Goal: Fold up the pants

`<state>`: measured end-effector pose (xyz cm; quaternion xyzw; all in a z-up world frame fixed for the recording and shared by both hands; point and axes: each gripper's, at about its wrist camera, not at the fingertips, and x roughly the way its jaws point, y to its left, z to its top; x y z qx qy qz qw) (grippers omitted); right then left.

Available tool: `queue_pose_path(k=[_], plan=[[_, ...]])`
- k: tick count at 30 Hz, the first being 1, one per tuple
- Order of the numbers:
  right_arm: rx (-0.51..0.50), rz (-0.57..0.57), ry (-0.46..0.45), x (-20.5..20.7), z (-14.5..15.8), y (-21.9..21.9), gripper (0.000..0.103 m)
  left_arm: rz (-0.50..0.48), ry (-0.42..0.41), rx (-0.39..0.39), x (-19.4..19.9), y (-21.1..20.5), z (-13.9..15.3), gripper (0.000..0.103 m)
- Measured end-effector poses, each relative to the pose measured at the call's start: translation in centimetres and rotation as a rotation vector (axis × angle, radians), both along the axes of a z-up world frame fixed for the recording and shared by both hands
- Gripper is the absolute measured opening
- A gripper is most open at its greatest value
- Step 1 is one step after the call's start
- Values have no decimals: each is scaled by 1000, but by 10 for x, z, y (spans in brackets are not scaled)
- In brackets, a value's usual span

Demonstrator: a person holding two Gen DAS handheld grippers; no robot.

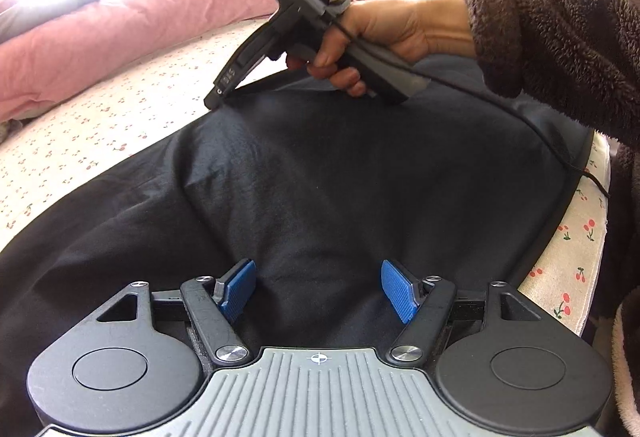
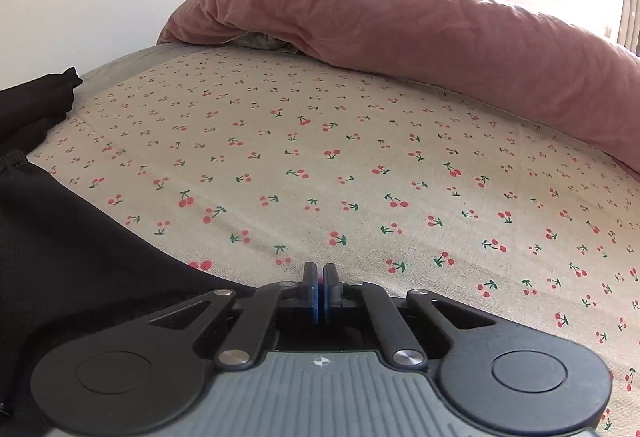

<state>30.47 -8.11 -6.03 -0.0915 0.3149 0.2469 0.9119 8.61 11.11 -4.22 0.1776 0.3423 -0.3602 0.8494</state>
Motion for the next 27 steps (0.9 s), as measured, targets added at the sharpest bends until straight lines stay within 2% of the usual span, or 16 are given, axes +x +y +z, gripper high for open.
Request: queue_pose_path(k=[2, 3, 5, 8, 11, 13, 15, 17, 19, 20, 24, 27], plan=[[4, -19, 0, 1, 4, 0, 6, -5, 3, 9, 0, -2, 2, 70], [12, -34, -2, 0, 8, -2, 14, -15, 10, 13, 2, -2, 4, 71], [28, -66, -44, -9, 22, -12, 41, -20, 28, -14, 5, 3, 12, 71], [34, -67, -82, -32, 43, -32, 49, 51, -26, -88, 13, 13, 23, 71], [5, -48, -86, -62, 51, -50, 63, 142, -98, -135, 25, 21, 30, 75], [-22, -27, -80, -81, 48, -59, 64, 194, -107, -135, 36, 25, 28, 75], [-31, -15, -53, -97, 42, -70, 64, 221, -93, -98, 44, 27, 23, 75], [-27, -7, -15, -113, 35, -82, 64, 218, -71, -33, 49, 28, 12, 78], [-42, -4, 8, -127, 29, -93, 66, 199, -90, 12, 44, 27, 4, 82], [-58, -5, 15, -134, 26, -98, 67, 196, -107, 14, 40, 28, 3, 82], [-129, -22, 39, -159, 13, -122, 69, 206, -79, 1, 36, 35, 3, 83], [-116, -54, 40, -180, 7, -149, 72, 203, -64, 5, 30, 42, 3, 86]])
